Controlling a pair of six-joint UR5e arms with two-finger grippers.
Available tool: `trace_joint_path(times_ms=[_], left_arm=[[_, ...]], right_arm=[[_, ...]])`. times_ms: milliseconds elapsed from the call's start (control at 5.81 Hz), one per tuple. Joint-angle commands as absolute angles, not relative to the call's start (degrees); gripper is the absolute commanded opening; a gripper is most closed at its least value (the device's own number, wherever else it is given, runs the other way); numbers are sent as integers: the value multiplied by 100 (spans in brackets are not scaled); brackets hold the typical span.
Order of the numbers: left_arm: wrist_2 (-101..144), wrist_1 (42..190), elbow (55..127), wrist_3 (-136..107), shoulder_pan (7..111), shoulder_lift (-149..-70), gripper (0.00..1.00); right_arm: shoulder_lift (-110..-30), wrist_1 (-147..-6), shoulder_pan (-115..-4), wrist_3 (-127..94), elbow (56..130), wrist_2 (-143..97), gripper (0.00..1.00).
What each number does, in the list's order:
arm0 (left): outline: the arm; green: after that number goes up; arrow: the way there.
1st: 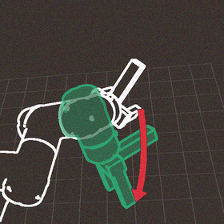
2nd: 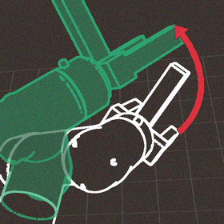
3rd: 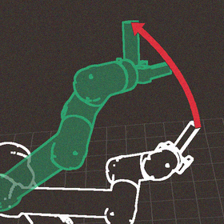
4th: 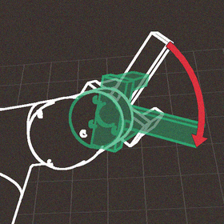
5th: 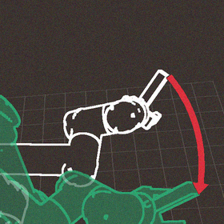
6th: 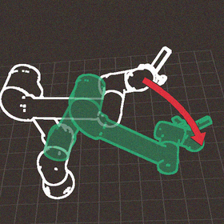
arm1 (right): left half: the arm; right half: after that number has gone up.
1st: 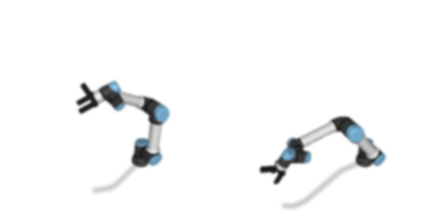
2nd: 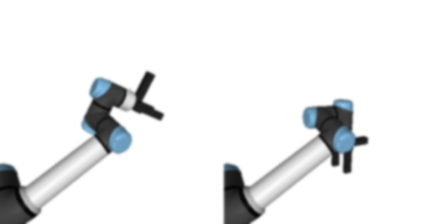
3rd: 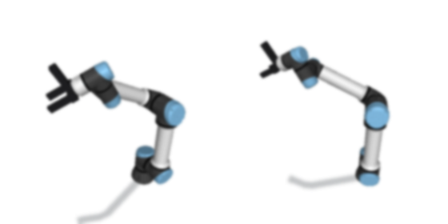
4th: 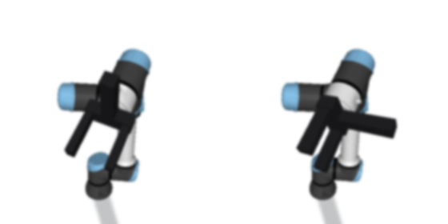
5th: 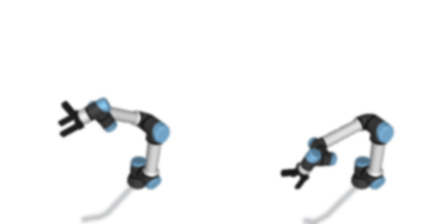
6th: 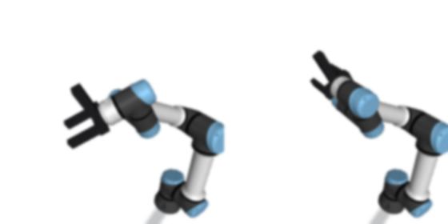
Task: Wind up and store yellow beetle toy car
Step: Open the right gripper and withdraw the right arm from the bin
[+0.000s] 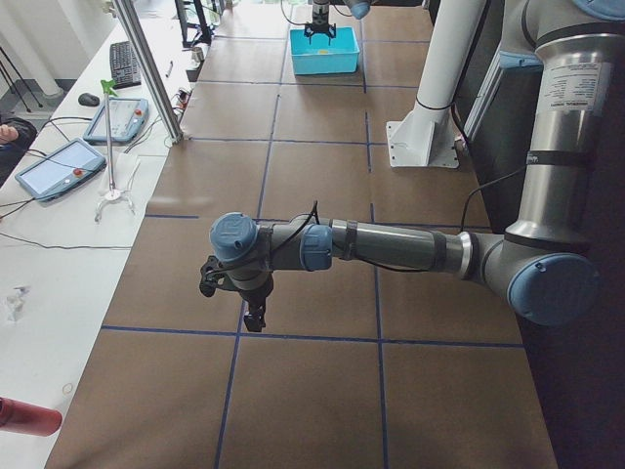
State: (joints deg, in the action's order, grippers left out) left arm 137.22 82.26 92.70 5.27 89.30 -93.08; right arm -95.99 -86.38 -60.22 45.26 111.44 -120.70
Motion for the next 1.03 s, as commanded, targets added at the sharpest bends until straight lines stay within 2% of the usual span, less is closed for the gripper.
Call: trace_joint_path(times_ms=[0,344,861], left_arm=[[13720,8227,9255,527,8930,-9308,100],[13720,8227,9246,536,8930,-9308,100],[13720,8235,9220,536,8921,-9308,100]], right_arm=[[-9160,-10346,-7603,4344,10892,-12968,100],[-9202,-10389,-8715,2533,10241,-13419,99],[-9290,-10345,-8963,1216,9844,-13403,100]])
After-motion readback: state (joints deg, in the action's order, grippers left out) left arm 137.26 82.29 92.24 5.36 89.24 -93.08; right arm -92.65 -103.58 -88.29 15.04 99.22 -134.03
